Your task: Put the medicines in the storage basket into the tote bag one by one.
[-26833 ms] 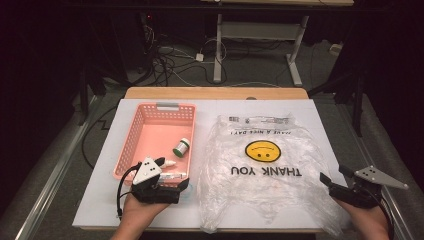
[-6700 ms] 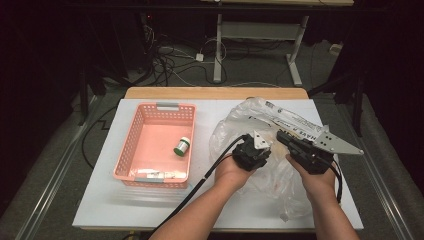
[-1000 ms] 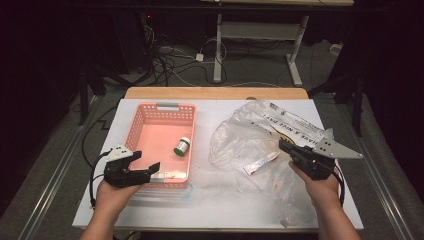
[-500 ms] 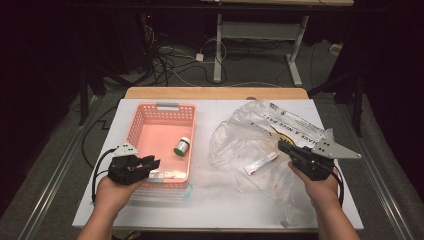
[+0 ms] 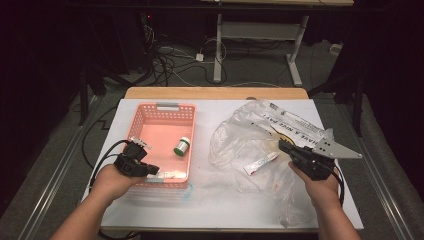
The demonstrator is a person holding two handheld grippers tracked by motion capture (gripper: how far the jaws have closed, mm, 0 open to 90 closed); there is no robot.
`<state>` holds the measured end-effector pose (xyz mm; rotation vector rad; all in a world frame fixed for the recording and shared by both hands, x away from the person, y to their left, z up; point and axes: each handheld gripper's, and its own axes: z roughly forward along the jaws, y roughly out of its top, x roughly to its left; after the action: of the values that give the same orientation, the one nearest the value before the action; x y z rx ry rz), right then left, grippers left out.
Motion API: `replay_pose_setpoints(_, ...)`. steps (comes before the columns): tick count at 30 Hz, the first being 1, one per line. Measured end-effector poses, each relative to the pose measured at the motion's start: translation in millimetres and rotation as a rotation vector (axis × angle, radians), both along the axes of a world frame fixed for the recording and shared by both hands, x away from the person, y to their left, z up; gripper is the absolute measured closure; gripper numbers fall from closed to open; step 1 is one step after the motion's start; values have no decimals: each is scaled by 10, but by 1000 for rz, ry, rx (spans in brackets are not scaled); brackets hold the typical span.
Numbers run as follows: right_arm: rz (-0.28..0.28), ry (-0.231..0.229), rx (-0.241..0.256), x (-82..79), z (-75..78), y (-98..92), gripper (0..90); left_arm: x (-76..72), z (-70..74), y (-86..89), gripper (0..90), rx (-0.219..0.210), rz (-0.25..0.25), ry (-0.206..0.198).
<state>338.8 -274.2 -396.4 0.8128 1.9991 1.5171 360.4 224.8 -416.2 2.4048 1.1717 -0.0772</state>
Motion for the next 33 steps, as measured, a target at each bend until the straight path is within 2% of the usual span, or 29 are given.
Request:
replay_pose_setpoints(5,2,1,-1,-1,0,6,900,78,-5,-68,882,57,-55,92)
replay_pose_setpoints(9,2,2,0,-5,2,8,900,121,1,-98,882,77,-68,117)
replay_pose_setpoints(14,1,3,3,-3,0,4,900,171,-17,-95,882,81,-83,179)
replay_pose_setpoints(17,2,2,0,-3,-1,5,900,198,-19,-104,882,90,-85,192)
replay_pose_setpoints(20,2,-1,2,-5,3,2,900,236,-20,-85,881,81,-71,196)
replay_pose_setpoints(24,-1,1,2,-7,3,-8,900,281,-15,-78,881,73,-58,174)
replay_pose_setpoints(27,-5,4,5,-10,5,-13,900,302,6,-108,881,71,-47,139)
replay_pose_setpoints(29,-6,3,5,-8,6,-15,900,320,27,-137,881,72,-37,108)
replay_pose_setpoints(33,-5,2,2,-8,4,-10,900,367,80,-203,880,69,7,22)
